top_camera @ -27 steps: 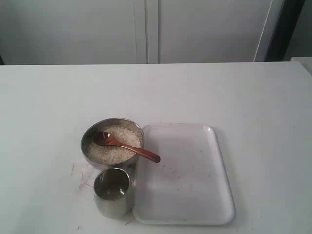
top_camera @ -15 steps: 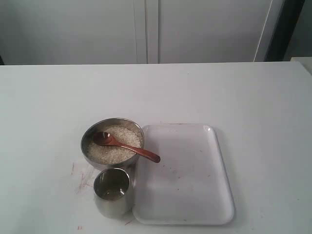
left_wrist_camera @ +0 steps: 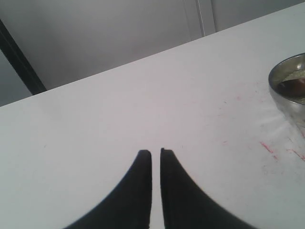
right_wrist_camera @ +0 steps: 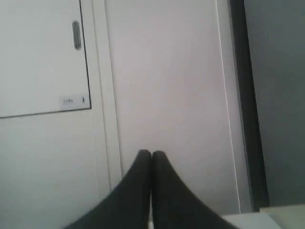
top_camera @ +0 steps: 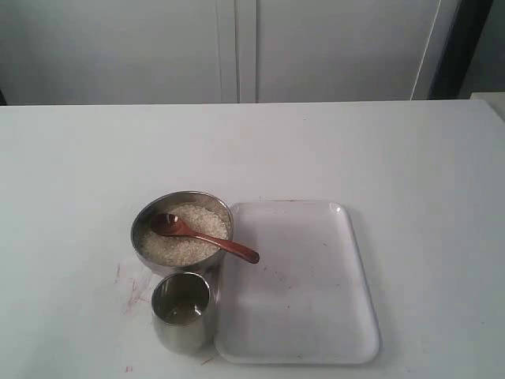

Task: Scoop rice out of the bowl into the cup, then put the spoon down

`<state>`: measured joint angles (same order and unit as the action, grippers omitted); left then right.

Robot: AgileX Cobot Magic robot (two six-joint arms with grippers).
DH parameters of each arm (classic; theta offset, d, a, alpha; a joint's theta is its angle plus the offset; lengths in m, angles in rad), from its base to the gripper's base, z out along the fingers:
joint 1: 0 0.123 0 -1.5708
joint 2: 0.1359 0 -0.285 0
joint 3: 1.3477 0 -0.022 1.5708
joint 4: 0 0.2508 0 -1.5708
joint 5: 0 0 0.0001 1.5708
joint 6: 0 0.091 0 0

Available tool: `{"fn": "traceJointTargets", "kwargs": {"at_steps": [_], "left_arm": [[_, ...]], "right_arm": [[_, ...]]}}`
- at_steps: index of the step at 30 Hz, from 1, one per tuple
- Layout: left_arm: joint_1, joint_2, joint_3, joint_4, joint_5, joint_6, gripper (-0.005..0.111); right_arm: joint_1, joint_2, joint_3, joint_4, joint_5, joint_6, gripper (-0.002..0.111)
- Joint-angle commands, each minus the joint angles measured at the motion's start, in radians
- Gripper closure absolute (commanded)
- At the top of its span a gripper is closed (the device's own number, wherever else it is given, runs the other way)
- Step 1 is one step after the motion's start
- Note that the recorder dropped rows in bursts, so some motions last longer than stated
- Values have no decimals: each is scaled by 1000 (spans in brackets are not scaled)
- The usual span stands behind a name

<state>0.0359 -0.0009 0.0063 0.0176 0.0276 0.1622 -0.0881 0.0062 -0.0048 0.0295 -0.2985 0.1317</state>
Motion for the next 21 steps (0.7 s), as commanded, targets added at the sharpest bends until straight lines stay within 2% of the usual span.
{"fn": "traceJointTargets", "kwargs": {"at_steps": [1,3,4,5,6,7,8,10,14,16,17,21], "left_arm": [[-3,1,-6,-9,-6,-1,92],[-3,1,-6,-9,-6,-1,92],[-3,1,-6,-9,-6,-1,92],[-3,1,-6,-9,-6,-1,92],[-3,1,-6,-9,-6,-1,92],[-3,1,-6,-9,-6,-1,92],[-3,1,-6,-9,-6,-1,92],[-3,1,-6,-9,-6,-1,92],[-3,1,-6,-9,-6,-1,92],[-3,1,-6,-9,-6,-1,92],[-3,1,-6,-9,-6,-1,92],[-3,1,-6,-9,-6,-1,92]], "right_arm": [[-3,-6,5,5,-72,30,108],[-3,-6,5,24,-68,206,108],[-3,-6,5,24,7,349,108],[-3,-6,-7,24,84,387,108],[-3,-6,-65,24,318,402,108],[-1,-6,-87,22,407,387,108],[1,28,-140,22,498,301,108],[30,118,-229,26,558,272,108],[153,456,-496,37,666,93,108],[209,665,-680,149,829,-115,108],[229,801,-805,273,934,-248,108],[249,1038,-1039,477,1101,-526,108]]}}
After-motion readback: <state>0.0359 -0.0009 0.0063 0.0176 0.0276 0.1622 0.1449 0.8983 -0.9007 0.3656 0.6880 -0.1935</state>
